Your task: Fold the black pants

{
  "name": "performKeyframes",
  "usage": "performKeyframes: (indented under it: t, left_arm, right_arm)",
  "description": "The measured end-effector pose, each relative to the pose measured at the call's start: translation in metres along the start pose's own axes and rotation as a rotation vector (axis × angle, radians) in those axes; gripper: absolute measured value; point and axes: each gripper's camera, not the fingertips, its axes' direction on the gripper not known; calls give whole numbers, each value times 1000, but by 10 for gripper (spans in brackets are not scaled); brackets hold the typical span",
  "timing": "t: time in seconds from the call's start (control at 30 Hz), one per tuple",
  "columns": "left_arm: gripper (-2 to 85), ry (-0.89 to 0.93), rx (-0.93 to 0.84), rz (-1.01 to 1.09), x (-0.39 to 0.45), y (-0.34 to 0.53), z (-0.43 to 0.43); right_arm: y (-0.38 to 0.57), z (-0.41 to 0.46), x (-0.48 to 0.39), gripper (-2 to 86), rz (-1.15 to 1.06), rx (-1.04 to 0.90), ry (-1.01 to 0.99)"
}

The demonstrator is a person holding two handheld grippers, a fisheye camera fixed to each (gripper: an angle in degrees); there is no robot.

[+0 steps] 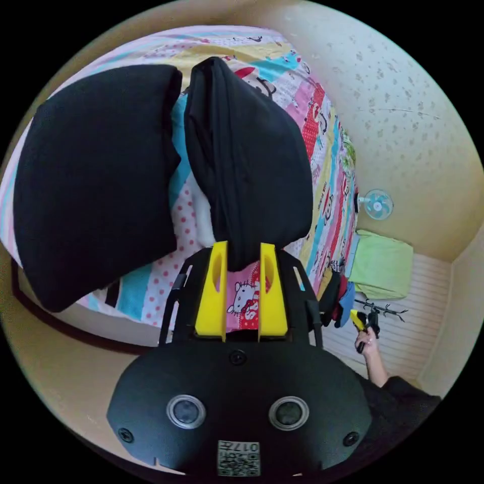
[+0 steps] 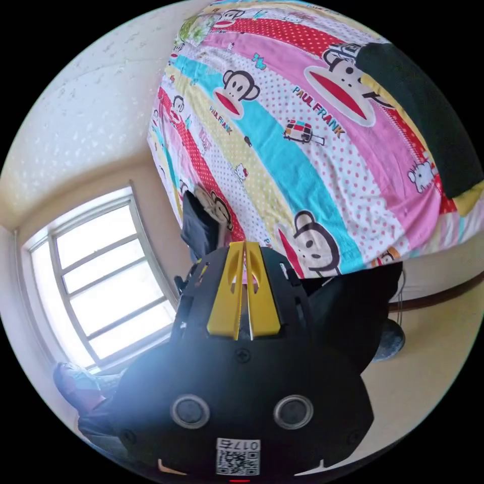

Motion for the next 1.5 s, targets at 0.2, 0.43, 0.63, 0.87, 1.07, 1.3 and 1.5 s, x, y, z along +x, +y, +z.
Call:
performKeyframes:
  t: [0.2, 0.43, 0.63, 0.87, 1.07, 1.3, 1.5]
  left_arm:
    - [49, 389, 116, -7, 1, 37, -58]
    - [45, 755, 217, 359, 99, 42, -178]
    - [47, 774, 266, 690, 260, 26, -254]
    - [50, 959, 118, 1033, 425, 57, -220]
    - [43, 474, -422, 1066, 486, 142, -18]
    - [27, 373, -639, 699, 378, 102, 56]
    - [21, 250, -432, 201, 266, 41, 26]
  right_arm:
    - [95, -52, -15, 10, -76, 227, -178]
    - [161, -98, -97, 49, -466, 467, -171]
    - [180, -85, -153, 74, -650, 520, -154]
    - [178, -88, -126, 91, -628, 633, -162]
    - [83, -87, -93, 95, -469, 615, 88]
    - [-231, 73, -211, 90, -718, -44, 326]
    - [-328, 376, -292, 86, -1075, -670, 545]
